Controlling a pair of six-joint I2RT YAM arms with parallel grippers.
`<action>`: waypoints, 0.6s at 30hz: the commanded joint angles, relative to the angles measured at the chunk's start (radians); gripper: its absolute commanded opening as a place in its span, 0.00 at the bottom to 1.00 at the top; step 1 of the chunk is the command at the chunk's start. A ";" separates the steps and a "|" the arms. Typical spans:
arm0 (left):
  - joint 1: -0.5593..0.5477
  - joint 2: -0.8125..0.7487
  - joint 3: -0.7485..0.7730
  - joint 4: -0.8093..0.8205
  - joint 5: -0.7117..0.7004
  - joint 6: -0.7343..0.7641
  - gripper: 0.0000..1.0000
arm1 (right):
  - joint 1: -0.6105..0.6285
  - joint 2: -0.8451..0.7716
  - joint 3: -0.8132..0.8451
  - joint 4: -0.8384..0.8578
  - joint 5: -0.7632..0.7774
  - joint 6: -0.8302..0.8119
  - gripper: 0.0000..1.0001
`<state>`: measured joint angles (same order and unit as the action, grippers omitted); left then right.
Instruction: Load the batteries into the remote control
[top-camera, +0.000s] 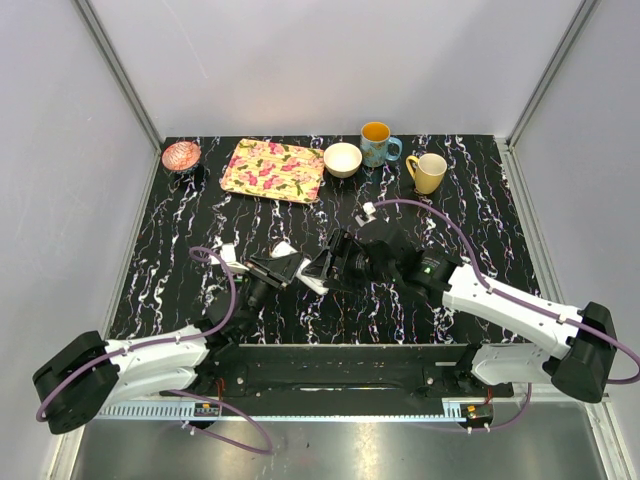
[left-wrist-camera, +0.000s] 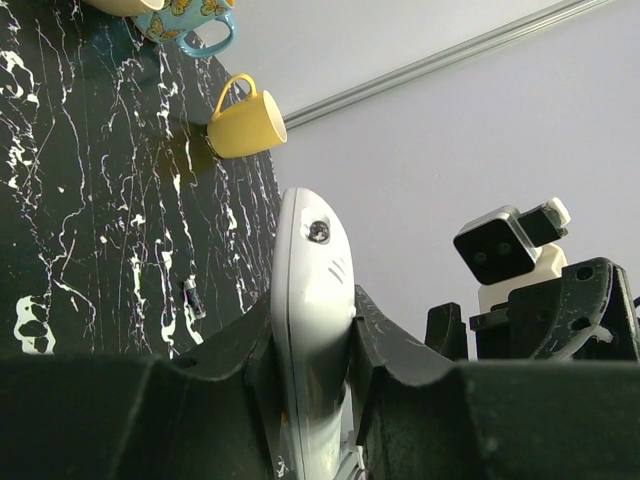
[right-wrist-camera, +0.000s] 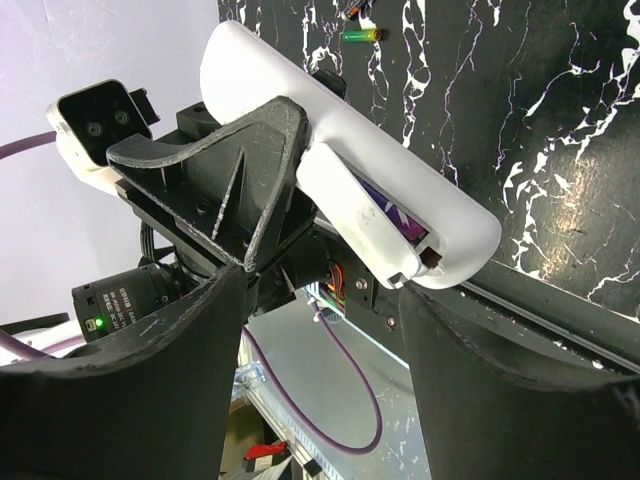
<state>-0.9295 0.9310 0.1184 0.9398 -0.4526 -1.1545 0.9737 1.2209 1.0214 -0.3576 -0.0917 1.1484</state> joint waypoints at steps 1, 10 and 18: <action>-0.009 -0.003 0.038 0.091 -0.005 -0.030 0.00 | -0.007 -0.043 0.022 -0.003 0.001 -0.010 0.73; -0.011 -0.003 0.033 0.083 0.002 -0.074 0.00 | -0.009 -0.054 0.013 -0.037 0.018 -0.019 0.73; -0.009 0.006 0.029 0.097 0.003 -0.093 0.00 | -0.009 -0.061 0.026 -0.064 0.026 -0.042 0.73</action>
<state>-0.9348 0.9318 0.1188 0.9371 -0.4500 -1.2217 0.9733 1.1885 1.0214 -0.4091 -0.0879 1.1389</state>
